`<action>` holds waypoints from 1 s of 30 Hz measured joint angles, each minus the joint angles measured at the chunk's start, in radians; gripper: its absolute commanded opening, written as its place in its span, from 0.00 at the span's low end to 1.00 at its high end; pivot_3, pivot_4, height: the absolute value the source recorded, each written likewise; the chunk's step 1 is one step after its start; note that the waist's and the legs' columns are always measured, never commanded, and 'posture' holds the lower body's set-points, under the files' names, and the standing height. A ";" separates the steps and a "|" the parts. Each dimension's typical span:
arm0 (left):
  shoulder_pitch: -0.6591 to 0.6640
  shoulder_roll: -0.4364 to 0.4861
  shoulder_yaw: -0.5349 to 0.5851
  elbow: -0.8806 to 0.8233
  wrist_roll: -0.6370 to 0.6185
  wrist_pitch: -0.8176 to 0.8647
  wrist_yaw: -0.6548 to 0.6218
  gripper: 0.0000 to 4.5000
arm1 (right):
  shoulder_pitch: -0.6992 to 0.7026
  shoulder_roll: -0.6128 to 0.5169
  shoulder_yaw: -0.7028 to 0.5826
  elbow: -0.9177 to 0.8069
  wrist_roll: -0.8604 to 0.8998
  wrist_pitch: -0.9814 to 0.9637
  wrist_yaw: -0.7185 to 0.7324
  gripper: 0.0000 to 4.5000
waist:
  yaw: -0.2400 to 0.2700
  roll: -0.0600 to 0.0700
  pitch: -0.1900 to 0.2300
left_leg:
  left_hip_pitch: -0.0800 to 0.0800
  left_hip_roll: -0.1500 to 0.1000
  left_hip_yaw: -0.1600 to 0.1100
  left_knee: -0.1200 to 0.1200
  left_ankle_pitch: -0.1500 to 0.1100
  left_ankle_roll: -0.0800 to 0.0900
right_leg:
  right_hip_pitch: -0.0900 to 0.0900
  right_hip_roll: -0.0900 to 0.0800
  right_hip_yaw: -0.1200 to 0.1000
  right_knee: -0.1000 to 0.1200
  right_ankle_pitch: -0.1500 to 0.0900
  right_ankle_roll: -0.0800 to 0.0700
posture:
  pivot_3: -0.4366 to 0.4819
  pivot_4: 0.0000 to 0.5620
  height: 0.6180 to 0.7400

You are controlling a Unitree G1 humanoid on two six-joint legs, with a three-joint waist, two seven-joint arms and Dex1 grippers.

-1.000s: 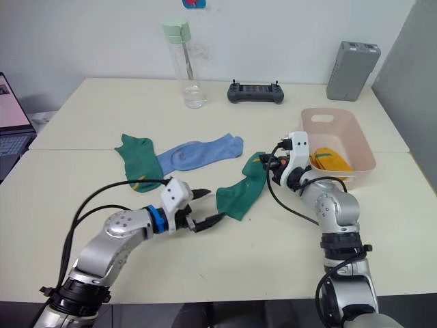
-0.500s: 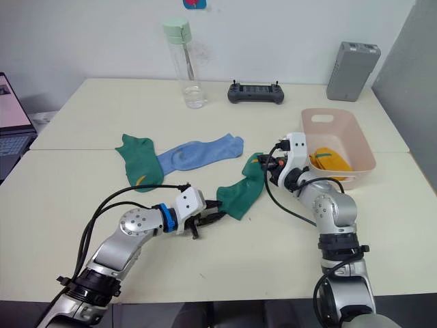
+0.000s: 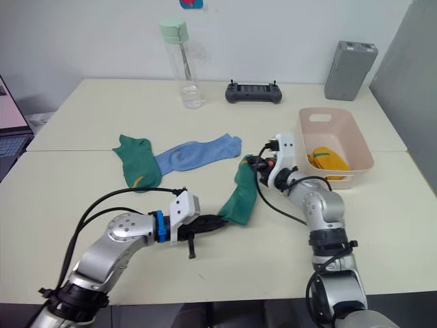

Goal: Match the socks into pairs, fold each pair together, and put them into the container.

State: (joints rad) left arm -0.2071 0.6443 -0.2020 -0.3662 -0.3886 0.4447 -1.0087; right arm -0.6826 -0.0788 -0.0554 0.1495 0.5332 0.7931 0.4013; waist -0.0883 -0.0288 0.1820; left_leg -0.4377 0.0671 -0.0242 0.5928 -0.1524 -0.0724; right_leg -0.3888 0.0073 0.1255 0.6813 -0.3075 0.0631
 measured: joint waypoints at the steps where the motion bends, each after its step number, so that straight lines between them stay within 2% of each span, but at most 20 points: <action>1: -0.005 0.001 0.000 -0.036 -0.029 0.031 -0.009 0.01 | -0.017 0.015 0.002 0.019 0.012 0.010 0.024 0.00 | 0.000 0.000 0.000 | 0.000 0.000 0.000 0.000 0.000 0.000 | 0.000 0.000 0.000 0.000 0.000 0.000 | 0.48 0.27 1.00; 6: -0.045 0.053 -0.056 -0.088 -0.042 0.098 -0.053 0.01 | -0.063 0.067 0.047 0.088 0.079 0.101 0.145 0.00 | 0.004 0.000 0.000 | 0.000 0.000 -0.001 0.000 0.000 0.000 | 0.001 0.000 -0.001 0.000 0.000 0.000 | 0.48 0.27 1.00; 10: -0.061 0.069 -0.114 -0.089 -0.031 0.116 -0.082 0.01 | -0.065 0.092 0.063 0.141 0.095 0.137 0.189 0.00 | 0.004 0.000 0.000 | 0.000 0.000 -0.001 0.000 0.000 0.000 | 0.000 0.000 -0.001 -0.001 0.000 0.000 | 0.48 0.27 1.00; 13: -0.061 0.059 -0.128 -0.076 -0.020 0.111 -0.082 0.15 | -0.065 0.067 0.089 0.145 0.078 0.136 0.220 0.15 | 0.005 0.000 0.000 | 0.000 0.000 -0.001 0.000 0.000 0.000 | 0.000 0.000 -0.001 -0.001 0.000 0.000 | 0.48 0.27 1.00; 19: -0.044 0.047 -0.124 -0.056 -0.008 0.095 -0.065 0.57 | -0.028 -0.021 0.095 0.103 0.069 0.134 0.252 0.62 | 0.005 0.000 0.000 | 0.000 0.000 0.000 0.000 0.000 0.000 | 0.000 0.000 0.000 -0.001 0.000 -0.001 | 0.48 0.27 1.00; 23: -0.036 0.017 -0.079 -0.062 -0.057 0.125 -0.030 0.85 | 0.010 -0.096 0.093 0.032 0.057 0.124 0.254 0.93 | 0.005 0.000 0.000 | 0.000 0.000 -0.001 0.000 0.000 0.000 | 0.000 0.000 -0.001 -0.001 -0.001 -0.001 | 0.48 0.27 1.00; 24: -0.046 0.001 -0.040 -0.058 -0.086 0.143 -0.011 0.91 | 0.029 -0.134 0.092 -0.012 0.058 0.127 0.257 0.94 | 0.008 0.000 0.000 | 0.000 0.000 -0.001 0.000 0.000 0.000 | 0.000 0.000 -0.001 0.000 -0.001 0.000 | 0.48 0.27 1.00; 28: -0.098 0.014 0.111 0.025 -0.105 0.151 0.047 0.91 | 0.086 -0.268 0.043 -0.169 0.076 0.156 0.270 0.94 | 0.007 0.000 0.000 | 0.000 0.000 -0.001 0.001 0.000 0.000 | 0.001 0.000 0.000 0.000 -0.003 0.004 | 0.48 0.27 1.00; 30: -0.145 0.022 0.132 0.135 -0.046 0.095 0.088 0.91 | 0.161 -0.358 0.043 -0.280 0.076 0.159 0.294 0.94 | 0.009 0.000 0.000 | 0.000 0.000 -0.001 0.000 0.000 0.000 | 0.001 0.000 -0.001 -0.001 -0.004 0.005 | 0.48 0.27 1.00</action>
State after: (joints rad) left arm -0.3521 0.6660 -0.0698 -0.2308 -0.4344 0.5395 -0.9210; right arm -0.5221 -0.4373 -0.0125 -0.1304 0.6092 0.9519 0.6957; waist -0.0792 -0.0288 0.1825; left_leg -0.4376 0.0666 -0.0255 0.5932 -0.1524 -0.0724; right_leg -0.3881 0.0074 0.1247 0.6804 -0.3115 0.0676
